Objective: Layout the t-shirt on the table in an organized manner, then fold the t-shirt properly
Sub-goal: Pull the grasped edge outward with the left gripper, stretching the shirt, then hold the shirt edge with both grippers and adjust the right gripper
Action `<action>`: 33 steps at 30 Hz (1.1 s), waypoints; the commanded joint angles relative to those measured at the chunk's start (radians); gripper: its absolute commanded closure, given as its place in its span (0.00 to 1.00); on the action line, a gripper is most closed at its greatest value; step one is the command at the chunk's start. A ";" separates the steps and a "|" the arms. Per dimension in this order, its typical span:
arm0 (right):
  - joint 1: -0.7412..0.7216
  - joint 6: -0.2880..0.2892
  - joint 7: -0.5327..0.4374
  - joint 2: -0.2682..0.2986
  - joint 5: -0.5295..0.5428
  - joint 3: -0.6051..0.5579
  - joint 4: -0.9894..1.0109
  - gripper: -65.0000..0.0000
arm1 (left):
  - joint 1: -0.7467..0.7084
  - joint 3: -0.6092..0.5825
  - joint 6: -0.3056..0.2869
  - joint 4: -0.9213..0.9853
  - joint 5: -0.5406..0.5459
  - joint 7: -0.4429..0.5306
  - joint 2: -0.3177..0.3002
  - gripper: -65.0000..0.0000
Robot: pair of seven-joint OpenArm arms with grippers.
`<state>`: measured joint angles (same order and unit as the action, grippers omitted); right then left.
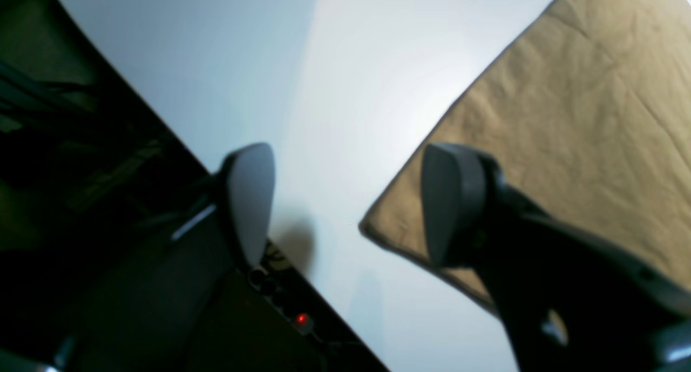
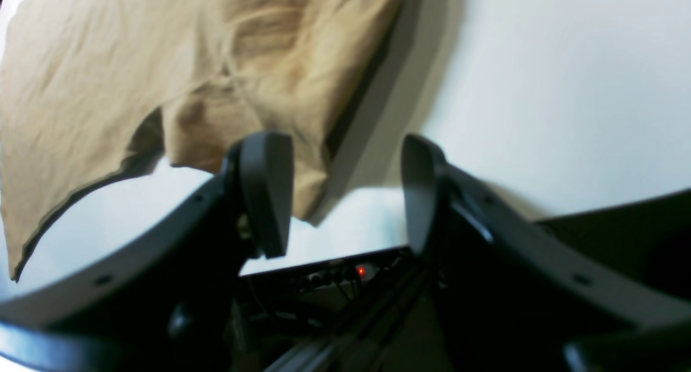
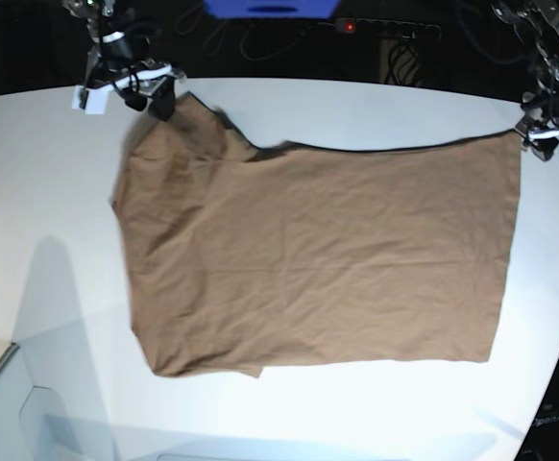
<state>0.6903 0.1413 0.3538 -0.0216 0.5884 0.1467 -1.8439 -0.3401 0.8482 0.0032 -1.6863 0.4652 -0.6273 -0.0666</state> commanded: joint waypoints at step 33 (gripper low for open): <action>0.024 0.014 -0.015 0.005 0.012 -0.031 -0.012 0.49 | 0.068 -0.148 -0.002 0.240 -0.001 0.030 -0.069 0.63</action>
<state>0.6903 0.1413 0.3542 -0.0219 0.5880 0.1219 -1.8408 -0.2668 0.6991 -0.0048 -1.4490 0.4625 -0.5499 -0.1291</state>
